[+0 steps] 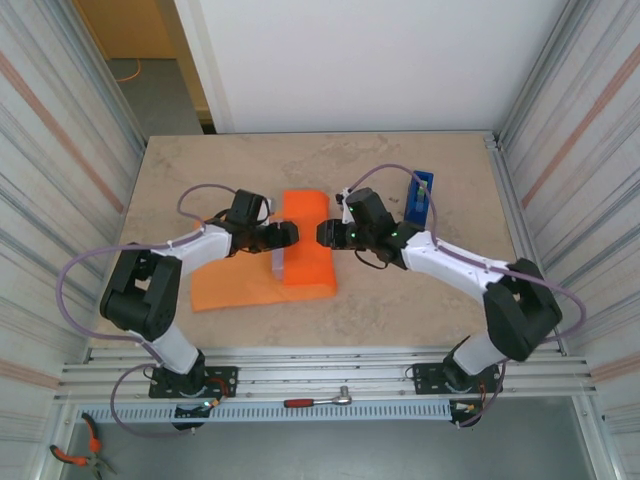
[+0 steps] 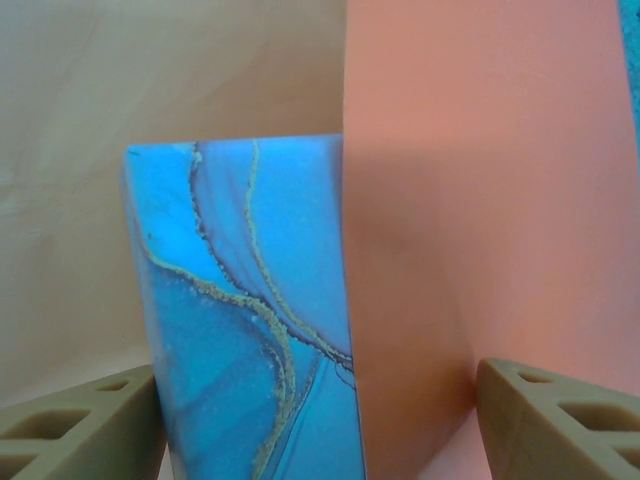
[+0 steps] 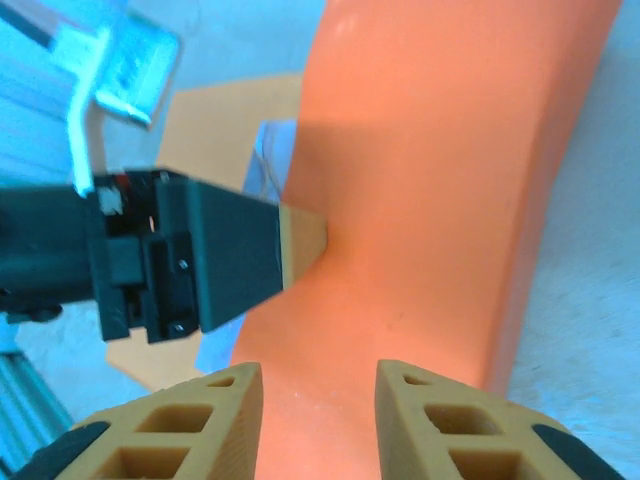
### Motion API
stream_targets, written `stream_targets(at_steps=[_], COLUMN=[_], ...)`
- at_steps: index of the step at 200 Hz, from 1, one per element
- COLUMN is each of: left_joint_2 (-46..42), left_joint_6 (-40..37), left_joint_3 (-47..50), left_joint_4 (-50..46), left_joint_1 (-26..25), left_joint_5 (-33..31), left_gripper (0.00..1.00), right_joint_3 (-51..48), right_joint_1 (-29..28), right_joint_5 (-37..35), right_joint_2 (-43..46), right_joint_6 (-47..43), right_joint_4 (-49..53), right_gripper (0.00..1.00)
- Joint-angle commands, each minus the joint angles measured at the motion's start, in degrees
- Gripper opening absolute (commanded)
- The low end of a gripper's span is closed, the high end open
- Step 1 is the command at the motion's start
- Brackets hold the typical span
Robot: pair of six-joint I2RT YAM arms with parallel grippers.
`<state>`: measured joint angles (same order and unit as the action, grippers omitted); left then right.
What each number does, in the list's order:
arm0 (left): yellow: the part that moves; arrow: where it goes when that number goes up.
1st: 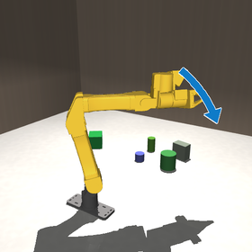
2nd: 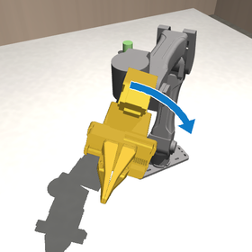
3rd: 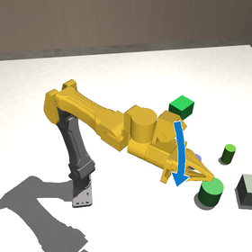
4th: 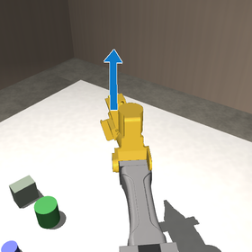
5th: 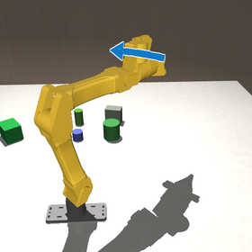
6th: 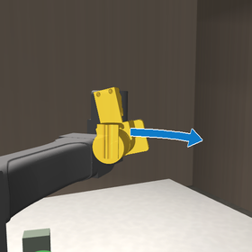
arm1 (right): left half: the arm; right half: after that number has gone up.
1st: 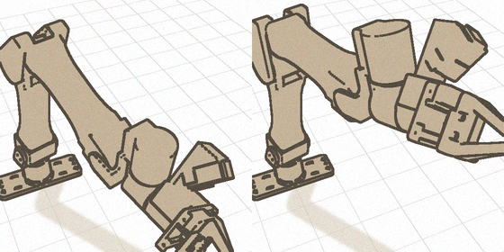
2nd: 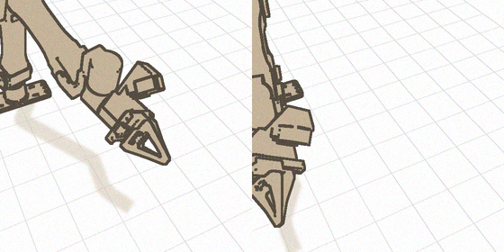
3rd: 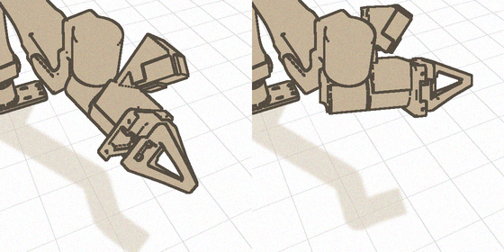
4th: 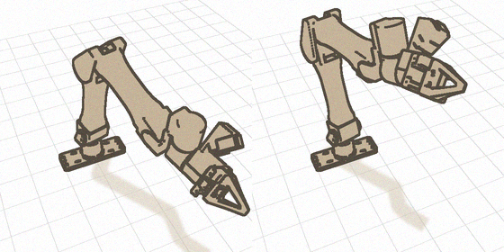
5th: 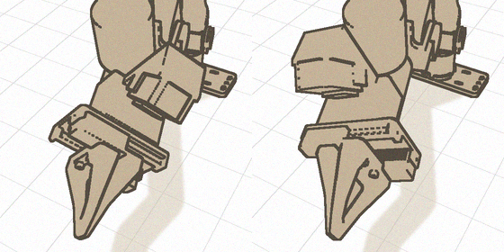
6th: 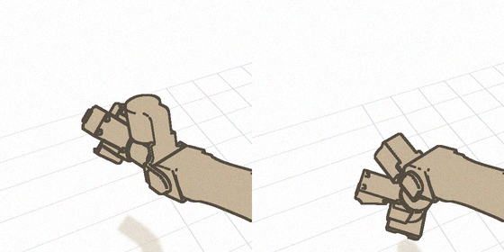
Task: Wrap the gift box in paper
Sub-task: First fold the wrapping paper around the gift box.
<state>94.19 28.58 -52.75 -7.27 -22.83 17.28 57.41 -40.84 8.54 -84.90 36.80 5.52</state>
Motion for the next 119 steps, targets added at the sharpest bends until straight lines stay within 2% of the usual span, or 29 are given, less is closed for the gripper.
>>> stream_targets(at_steps=[1,37,58,81,95,119], left_joint_2=[-1.02,-3.40,-4.68,-4.60,-4.15,-2.83], left_joint_6=[0.06,0.61,0.78,0.95,1.12,1.28], left_joint_3=[2.21,3.81,4.84,5.39,5.51,4.83], left_joint_4=[-2.40,-2.22,-1.95,-1.31,-0.78,0.24], left_joint_1=[-1.03,-1.08,-1.08,-1.08,-1.08,-1.08], left_joint_5=[1.13,1.09,0.66,1.02,1.35,1.96], left_gripper=[0.75,0.72,0.67,0.59,0.56,0.52], right_joint_3=[-2.68,-2.54,-2.80,-7.47,-9.34,-7.96], right_joint_1=[-0.62,0.07,1.57,3.32,4.11,4.71], right_joint_5=[-9.45,-13.64,-7.88,-0.76,0.42,1.51], right_joint_2=[3.51,2.98,1.83,2.91,3.60,2.61], right_joint_6=[-1.98,1.45,0.68,1.11,1.94,1.75], right_joint_4=[3.93,5.42,4.69,-3.48,-6.03,-3.83], right_gripper=[0.39,0.36,0.31,0.30,0.27,0.21])
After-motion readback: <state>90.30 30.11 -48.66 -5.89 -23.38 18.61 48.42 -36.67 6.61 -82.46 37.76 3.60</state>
